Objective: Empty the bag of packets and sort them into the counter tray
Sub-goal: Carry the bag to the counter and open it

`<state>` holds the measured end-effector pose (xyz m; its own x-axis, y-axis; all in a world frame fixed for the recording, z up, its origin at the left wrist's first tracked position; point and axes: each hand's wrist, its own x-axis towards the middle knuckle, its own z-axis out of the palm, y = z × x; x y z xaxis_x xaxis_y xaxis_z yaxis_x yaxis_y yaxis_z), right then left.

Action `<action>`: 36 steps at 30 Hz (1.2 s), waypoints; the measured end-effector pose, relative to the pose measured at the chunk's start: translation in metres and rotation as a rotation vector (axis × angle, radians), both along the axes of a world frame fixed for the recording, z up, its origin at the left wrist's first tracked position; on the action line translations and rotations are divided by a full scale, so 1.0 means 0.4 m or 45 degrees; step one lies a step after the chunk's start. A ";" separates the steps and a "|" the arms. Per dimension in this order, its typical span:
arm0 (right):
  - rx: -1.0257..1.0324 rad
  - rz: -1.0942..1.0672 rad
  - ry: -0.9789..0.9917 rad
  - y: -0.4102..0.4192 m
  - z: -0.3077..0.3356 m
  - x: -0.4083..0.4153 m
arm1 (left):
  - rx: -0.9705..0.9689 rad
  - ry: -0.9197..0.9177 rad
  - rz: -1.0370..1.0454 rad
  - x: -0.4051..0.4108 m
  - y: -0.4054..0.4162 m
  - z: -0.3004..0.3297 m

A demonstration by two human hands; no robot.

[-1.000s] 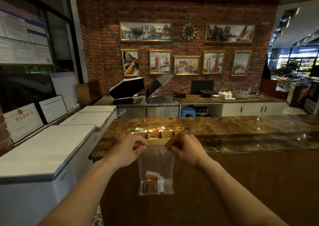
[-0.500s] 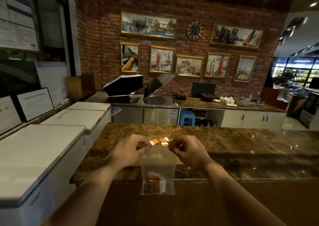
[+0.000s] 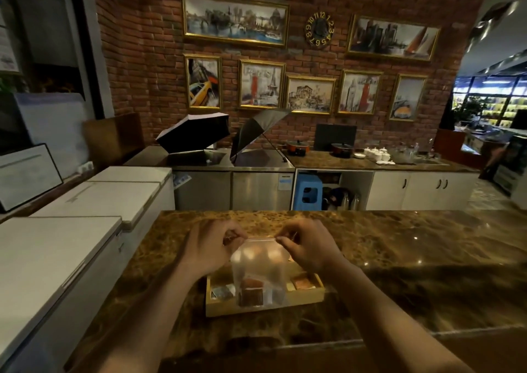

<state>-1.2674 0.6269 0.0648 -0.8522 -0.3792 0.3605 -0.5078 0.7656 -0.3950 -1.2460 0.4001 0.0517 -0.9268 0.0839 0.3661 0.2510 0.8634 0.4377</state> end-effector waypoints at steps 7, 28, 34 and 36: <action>-0.051 0.077 -0.058 0.034 -0.015 -0.187 | -0.045 -0.031 0.030 -0.145 0.029 0.009; -0.419 0.003 -0.278 0.059 -0.027 -0.488 | 0.122 -0.174 0.044 -0.441 0.125 0.023; -1.037 -0.331 -0.565 0.017 -0.041 -0.490 | 0.495 -0.263 0.138 -0.480 0.140 -0.005; -1.107 -0.241 -0.866 -0.001 -0.039 -0.475 | 0.690 -0.319 0.193 -0.480 0.148 -0.020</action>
<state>-1.4573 0.6265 0.0493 -0.9900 -0.0685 -0.1229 0.1128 0.1360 -0.9843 -1.4381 0.4591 0.0437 -0.9773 -0.1923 0.0893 -0.0242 0.5197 0.8540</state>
